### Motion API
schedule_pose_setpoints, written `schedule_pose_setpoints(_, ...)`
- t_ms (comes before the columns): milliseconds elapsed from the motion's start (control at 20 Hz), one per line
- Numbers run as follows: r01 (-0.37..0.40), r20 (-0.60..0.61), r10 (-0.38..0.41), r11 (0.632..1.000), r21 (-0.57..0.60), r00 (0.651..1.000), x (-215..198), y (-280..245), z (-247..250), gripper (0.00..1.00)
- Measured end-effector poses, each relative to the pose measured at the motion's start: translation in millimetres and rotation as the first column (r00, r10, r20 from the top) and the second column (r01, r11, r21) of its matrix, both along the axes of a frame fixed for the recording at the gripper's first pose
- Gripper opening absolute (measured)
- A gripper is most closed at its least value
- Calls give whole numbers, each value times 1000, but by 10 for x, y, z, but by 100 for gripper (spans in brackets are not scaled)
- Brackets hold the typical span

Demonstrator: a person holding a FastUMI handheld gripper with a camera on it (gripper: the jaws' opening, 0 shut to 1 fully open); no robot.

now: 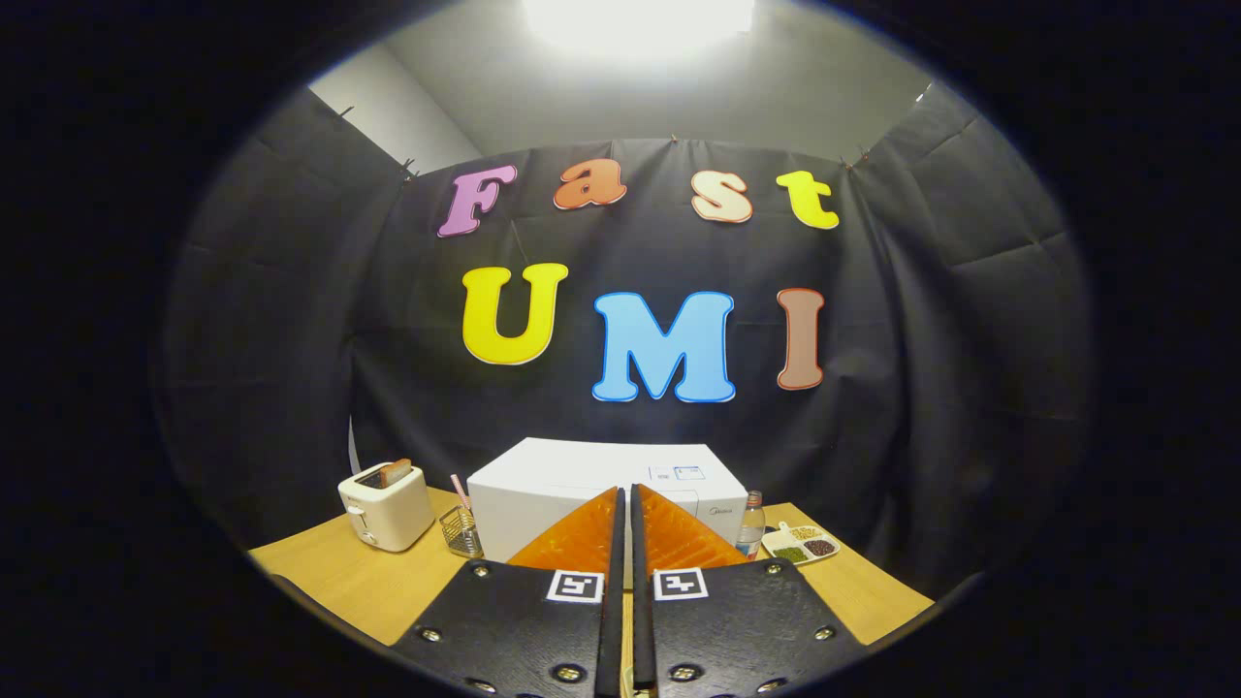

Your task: Open the microwave, put the food inside, and close the microwave door.

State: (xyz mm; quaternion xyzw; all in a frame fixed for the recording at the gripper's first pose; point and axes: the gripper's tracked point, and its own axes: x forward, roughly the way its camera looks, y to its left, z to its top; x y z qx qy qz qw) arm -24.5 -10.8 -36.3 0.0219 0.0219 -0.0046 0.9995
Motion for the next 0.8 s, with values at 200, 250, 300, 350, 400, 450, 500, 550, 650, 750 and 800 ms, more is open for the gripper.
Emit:
schedule_pose_setpoints(200, 66, 31, -65, 997, -29, 997, -114, -113, 204, 10)
schedule_pose_setpoints(250, 103, 38, -101, 993, -53, 994, -121, -174, 236, 36)
schedule_pose_setpoints(300, 113, 52, -109, 991, -72, 993, -134, -145, 289, 63)
schedule_pose_setpoints(350, 115, 60, -110, 990, -78, 992, -130, -111, 343, 90)
schedule_pose_setpoints(400, 98, 63, -94, 993, -69, 994, -116, -29, 352, 93)
schedule_pose_setpoints(450, 77, 56, -74, 996, -50, 996, -92, 42, 345, 96)
schedule_pose_setpoints(500, 59, 38, -57, 998, -32, 998, -53, 84, 298, 96)
schedule_pose_setpoints(550, 42, 20, -41, 999, -16, 999, -27, 120, 255, 96)
schedule_pose_setpoints(650, 34, -2, -34, 999, -21, 999, 38, 138, 205, 96)
schedule_pose_setpoints(750, 62, -6, -62, 997, -41, 998, 73, 65, 186, 96)
schedule_pose_setpoints(800, 60, -5, -60, 997, -41, 998, 84, 93, 172, 96)
